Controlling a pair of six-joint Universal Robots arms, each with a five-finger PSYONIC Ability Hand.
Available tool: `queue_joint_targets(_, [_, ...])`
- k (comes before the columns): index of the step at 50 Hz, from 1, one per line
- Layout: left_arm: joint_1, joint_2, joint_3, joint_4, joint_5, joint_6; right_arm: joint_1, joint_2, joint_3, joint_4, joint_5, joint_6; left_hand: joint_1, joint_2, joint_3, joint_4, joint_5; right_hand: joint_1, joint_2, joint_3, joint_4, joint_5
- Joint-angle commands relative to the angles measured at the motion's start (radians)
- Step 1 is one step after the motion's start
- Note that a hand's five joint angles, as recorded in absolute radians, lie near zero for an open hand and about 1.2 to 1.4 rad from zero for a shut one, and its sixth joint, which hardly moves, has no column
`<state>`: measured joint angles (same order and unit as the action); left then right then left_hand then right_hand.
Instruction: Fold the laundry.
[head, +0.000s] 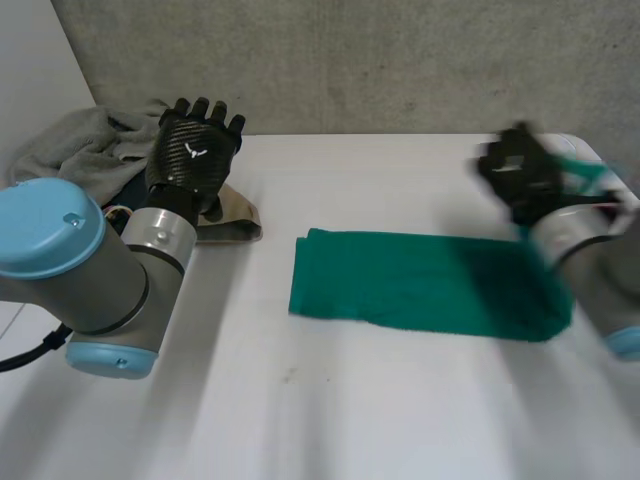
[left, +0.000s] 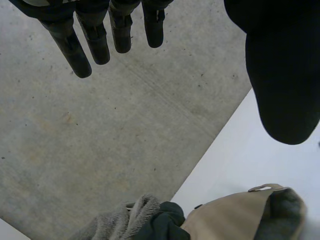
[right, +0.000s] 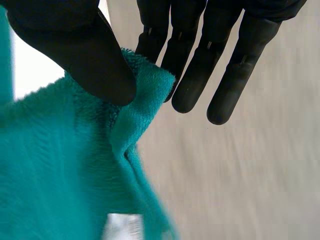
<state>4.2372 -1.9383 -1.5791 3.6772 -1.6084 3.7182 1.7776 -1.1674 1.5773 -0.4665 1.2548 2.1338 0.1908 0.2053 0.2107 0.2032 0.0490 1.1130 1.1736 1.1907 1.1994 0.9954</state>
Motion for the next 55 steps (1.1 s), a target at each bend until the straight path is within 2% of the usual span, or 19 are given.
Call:
queue_joint_targets(1, [-0.005,0.005,-0.010,-0.008,-0.001,-0.015,0.316,0.168,-0.023,-0.132,-0.196,0.015,-0.016,-0.031,-0.036,-0.029,-0.049,0.283,0.223,0.206,0.197,0.226])
queue_joint_targets(4, [-0.010,0.004,-0.007,-0.006,-0.001,-0.015,0.377,0.280,-0.078,-0.126,-0.199,0.014,-0.016,-0.031,-0.036,-0.029,-0.049,0.283,0.223,0.206,0.197,0.226])
queue_joint_targets(7, [-0.014,-0.001,-0.007,-0.006,0.001,-0.017,0.401,0.334,-0.103,-0.113,-0.193,0.008,-0.016,-0.031,-0.036,-0.029,-0.049,0.283,0.223,0.206,0.197,0.226])
queue_joint_targets(10, [-0.022,-0.005,-0.004,-0.006,-0.001,-0.017,0.398,0.327,-0.097,-0.101,-0.151,0.023,-0.016,-0.031,-0.036,-0.029,-0.049,-0.588,-0.649,-0.666,-0.674,-0.645])
queue_joint_targets(11, [-0.025,-0.007,-0.004,-0.006,0.001,-0.017,0.396,0.316,-0.091,-0.101,-0.131,0.029,-0.016,-0.031,-0.036,-0.029,-0.049,-0.809,-0.869,-0.886,-0.895,-0.865])
queue_joint_targets(12, [-0.029,-0.007,-0.002,-0.006,0.001,-0.017,0.398,0.283,-0.077,-0.098,-0.076,0.060,-0.016,-0.031,-0.036,-0.029,-0.049,-0.939,-0.999,-1.016,-1.025,-0.995])
queue_joint_targets(16, [-0.045,-0.008,0.002,-0.006,0.002,-0.015,0.358,0.146,-0.034,-0.063,0.076,0.203,-0.016,-0.031,-0.036,-0.029,-0.049,-0.939,-0.999,-1.016,-1.025,-0.995])
queue_joint_targets(19, [-0.048,-0.008,0.008,-0.005,0.004,-0.015,0.297,0.069,-0.013,0.024,0.133,0.310,-0.016,-0.031,-0.036,-0.029,-0.049,-0.939,-0.999,-1.016,-1.025,-0.995])
queue_joint_targets(20, [-0.048,-0.008,0.010,-0.005,0.004,-0.015,0.257,0.039,-0.007,0.111,0.140,0.380,-0.016,-0.031,-0.036,-0.029,-0.049,-0.939,-0.999,-1.016,-1.025,-0.995])
queue_joint_targets(24, [-0.063,-0.008,0.022,-0.005,0.004,-0.017,0.194,0.040,0.006,0.312,0.114,0.495,-0.016,-0.031,-0.036,-0.029,-0.049,-0.939,-0.999,-1.016,-1.025,-0.995])
queue_joint_targets(30, [-0.091,-0.017,0.028,-0.005,0.002,-0.015,0.079,0.052,0.079,0.356,0.110,0.465,-0.016,-0.031,-0.036,-0.029,-0.049,-0.908,-0.969,-0.986,-0.995,-0.965])
queue_joint_targets(31, [-0.092,-0.021,0.030,-0.005,0.002,-0.015,0.066,0.054,0.088,0.358,0.112,0.450,-0.016,-0.031,-0.036,-0.029,-0.049,-0.850,-0.910,-0.927,-0.936,-0.906])
queue_joint_targets(35, [-0.105,-0.027,0.030,-0.005,0.001,-0.015,0.019,0.055,0.115,0.356,0.140,0.390,-0.016,-0.031,-0.036,-0.029,-0.049,-0.205,-0.266,-0.283,-0.291,-0.262])
queue_joint_targets(36, [-0.106,-0.027,0.030,-0.006,0.001,-0.015,-0.006,0.054,0.115,0.356,0.149,0.379,-0.016,-0.031,-0.036,-0.029,-0.049,0.268,0.207,0.190,0.181,0.211])
queue_joint_targets(41, [-0.108,-0.027,0.027,-0.006,-0.001,-0.015,-0.069,0.037,0.115,0.338,0.207,0.356,-0.016,-0.031,-0.036,-0.029,-0.049,0.283,0.223,0.206,0.197,0.226])
queue_joint_targets(46, [-0.105,-0.021,0.028,-0.008,-0.001,-0.015,-0.034,-0.040,0.105,0.287,0.235,0.273,-0.016,-0.031,-0.036,-0.029,-0.049,0.283,0.223,0.206,0.197,0.226])
queue_joint_targets(50, [-0.103,-0.010,0.024,-0.011,-0.002,-0.015,0.084,-0.074,0.092,0.200,0.229,0.198,-0.016,-0.031,-0.036,-0.029,-0.049,0.283,0.223,0.206,0.197,0.226])
queue_joint_targets(54, [-0.099,-0.001,0.018,-0.017,-0.002,-0.020,0.259,-0.052,0.092,0.039,0.177,0.143,-0.016,-0.031,-0.036,-0.029,-0.049,0.283,0.223,0.206,0.197,0.226])
queue_joint_targets(55, [-0.099,0.001,0.018,-0.020,-0.002,-0.024,0.331,-0.019,0.095,-0.016,0.138,0.123,-0.016,-0.031,-0.036,-0.029,-0.049,0.283,0.223,0.206,0.197,0.226])
